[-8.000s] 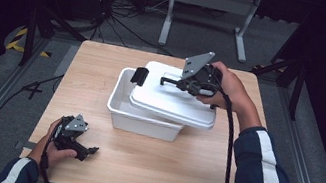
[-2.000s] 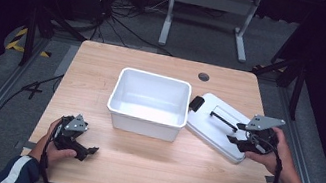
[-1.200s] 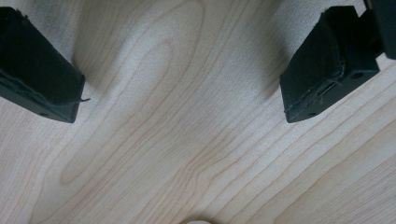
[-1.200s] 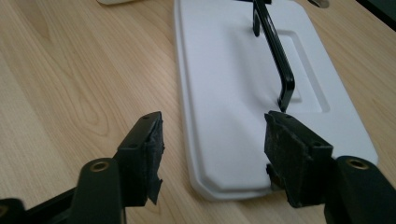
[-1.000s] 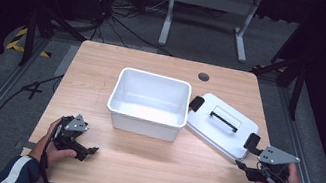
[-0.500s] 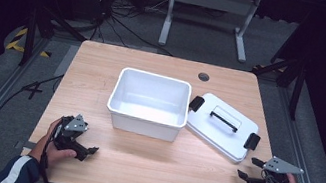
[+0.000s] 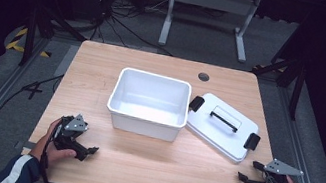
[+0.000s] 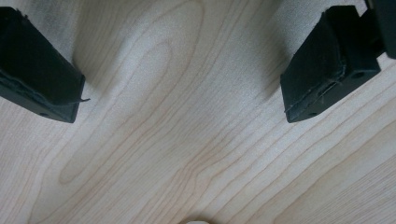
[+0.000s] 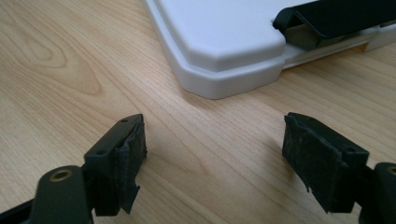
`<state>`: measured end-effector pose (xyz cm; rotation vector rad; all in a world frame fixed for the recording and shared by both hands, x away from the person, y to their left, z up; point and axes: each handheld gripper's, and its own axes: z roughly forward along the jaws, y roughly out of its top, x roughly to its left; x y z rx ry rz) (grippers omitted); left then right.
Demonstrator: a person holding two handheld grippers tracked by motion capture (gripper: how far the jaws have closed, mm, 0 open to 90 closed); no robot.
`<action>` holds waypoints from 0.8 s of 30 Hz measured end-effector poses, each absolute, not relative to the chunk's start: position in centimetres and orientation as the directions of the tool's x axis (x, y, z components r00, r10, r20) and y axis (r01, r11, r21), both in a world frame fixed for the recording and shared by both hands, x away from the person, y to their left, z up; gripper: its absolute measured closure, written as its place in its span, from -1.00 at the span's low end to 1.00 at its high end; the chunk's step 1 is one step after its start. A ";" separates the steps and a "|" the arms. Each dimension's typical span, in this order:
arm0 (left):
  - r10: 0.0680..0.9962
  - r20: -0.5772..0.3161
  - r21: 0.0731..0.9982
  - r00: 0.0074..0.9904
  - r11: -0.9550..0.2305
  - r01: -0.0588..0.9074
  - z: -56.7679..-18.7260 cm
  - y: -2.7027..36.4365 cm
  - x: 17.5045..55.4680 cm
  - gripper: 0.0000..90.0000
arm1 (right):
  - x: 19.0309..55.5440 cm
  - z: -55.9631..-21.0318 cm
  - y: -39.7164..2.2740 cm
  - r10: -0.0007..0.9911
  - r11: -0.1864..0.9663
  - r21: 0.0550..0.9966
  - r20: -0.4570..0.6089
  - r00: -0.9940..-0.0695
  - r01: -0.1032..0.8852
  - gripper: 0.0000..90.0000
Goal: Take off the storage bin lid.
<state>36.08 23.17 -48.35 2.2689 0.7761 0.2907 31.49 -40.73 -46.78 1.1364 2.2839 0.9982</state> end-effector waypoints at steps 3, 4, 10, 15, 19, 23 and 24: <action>0.607 -0.014 0.686 0.795 -0.572 0.449 -48.3 23.2 36.1 -1.00 | 31.5 -46.8 -40.7 0.808 0.412 0.746 -0.033 -0.588 0.524 -0.52; 0.607 -0.014 0.686 0.795 -0.572 0.449 -48.3 23.2 36.1 -1.00 | 31.5 -46.8 -40.7 0.808 0.412 0.745 -0.034 -0.588 0.524 -0.52; 0.610 -0.016 0.687 0.792 -0.569 0.452 -48.3 23.2 36.0 -1.00 | 31.5 -46.8 -40.7 0.811 0.410 0.743 -0.033 -0.584 0.529 -0.53; 0.613 -0.014 0.684 0.790 -0.570 0.455 -48.3 23.2 36.0 -1.00 | 31.5 -46.8 -40.6 0.813 0.408 0.743 -0.031 -0.582 0.530 -0.54; 0.615 -0.012 0.685 0.788 -0.569 0.455 -48.3 23.2 36.0 -0.99 | 31.6 -46.8 -40.6 0.813 0.408 0.743 -0.032 -0.581 0.530 -0.55; 0.617 -0.012 0.689 0.787 -0.565 0.454 -48.3 23.1 36.0 -0.99 | 31.6 -46.8 -40.6 0.813 0.408 0.743 -0.032 -0.581 0.530 -0.55; 0.615 -0.013 0.687 0.788 -0.567 0.454 -48.3 23.2 36.0 -0.99 | 31.6 -46.8 -40.6 0.813 0.408 0.743 -0.032 -0.581 0.531 -0.55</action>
